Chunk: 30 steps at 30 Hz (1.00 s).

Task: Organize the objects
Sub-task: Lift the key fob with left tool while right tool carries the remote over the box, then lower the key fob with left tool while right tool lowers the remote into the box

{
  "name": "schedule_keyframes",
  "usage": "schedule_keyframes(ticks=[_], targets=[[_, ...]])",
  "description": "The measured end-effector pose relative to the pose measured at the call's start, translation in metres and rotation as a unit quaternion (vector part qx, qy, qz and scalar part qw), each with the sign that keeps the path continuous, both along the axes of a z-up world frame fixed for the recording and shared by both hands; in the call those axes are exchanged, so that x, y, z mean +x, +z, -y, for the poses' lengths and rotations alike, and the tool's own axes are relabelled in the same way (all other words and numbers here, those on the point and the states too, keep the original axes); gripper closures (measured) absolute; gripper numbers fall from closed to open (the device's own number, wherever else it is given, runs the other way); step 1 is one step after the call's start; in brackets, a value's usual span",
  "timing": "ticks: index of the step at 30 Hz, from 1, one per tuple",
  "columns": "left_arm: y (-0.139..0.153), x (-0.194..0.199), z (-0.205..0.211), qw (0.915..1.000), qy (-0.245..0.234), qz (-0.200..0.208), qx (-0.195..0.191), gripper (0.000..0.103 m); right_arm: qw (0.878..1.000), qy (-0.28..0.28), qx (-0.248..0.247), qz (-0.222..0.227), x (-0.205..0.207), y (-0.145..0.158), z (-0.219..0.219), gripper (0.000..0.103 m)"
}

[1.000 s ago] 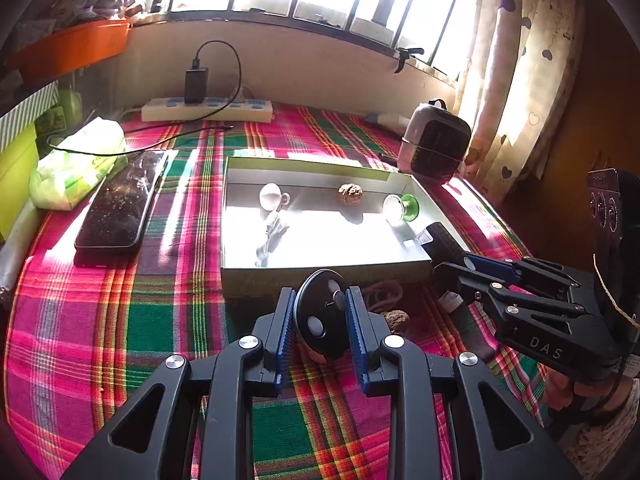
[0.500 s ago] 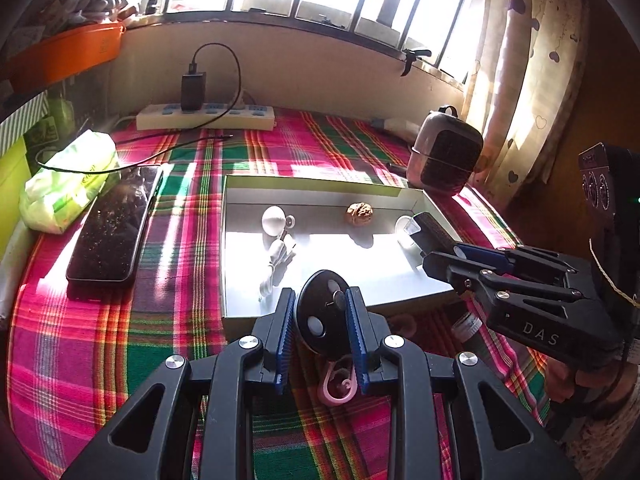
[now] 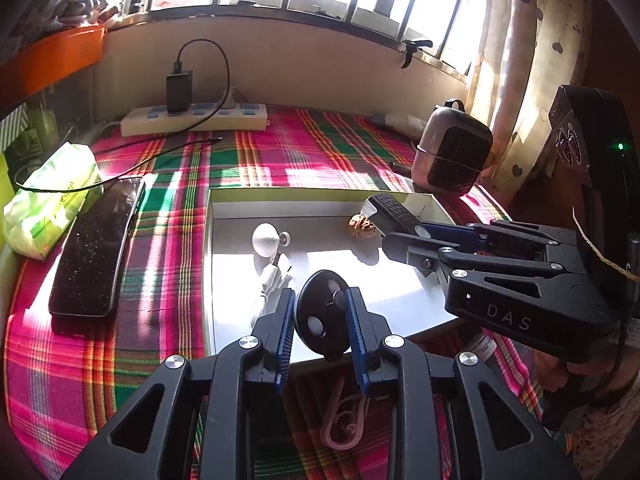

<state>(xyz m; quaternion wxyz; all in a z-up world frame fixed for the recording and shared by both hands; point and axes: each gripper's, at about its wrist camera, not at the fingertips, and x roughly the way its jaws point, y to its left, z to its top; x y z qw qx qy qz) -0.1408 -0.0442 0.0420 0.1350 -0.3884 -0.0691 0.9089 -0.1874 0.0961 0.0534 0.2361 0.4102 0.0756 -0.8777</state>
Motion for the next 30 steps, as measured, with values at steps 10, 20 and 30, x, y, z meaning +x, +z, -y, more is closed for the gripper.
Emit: schedule_keyframes(ticks=[10, 20, 30], targets=[[-0.010, -0.017, -0.001, 0.9999, 0.003, 0.016, -0.005, 0.080, 1.000, 0.015, 0.011, 0.019, -0.025, -0.012, 0.010, 0.075], [-0.020, -0.028, -0.001, 0.9995, 0.005, 0.030, -0.012, 0.080, 0.999, 0.023, 0.012, 0.032, -0.043, -0.023, 0.018, 0.075], [-0.025, -0.031, -0.005, 0.9983, 0.005, 0.029, -0.050, 0.080, 0.998, 0.038, 0.014, 0.044, -0.050, -0.031, 0.029, 0.075]])
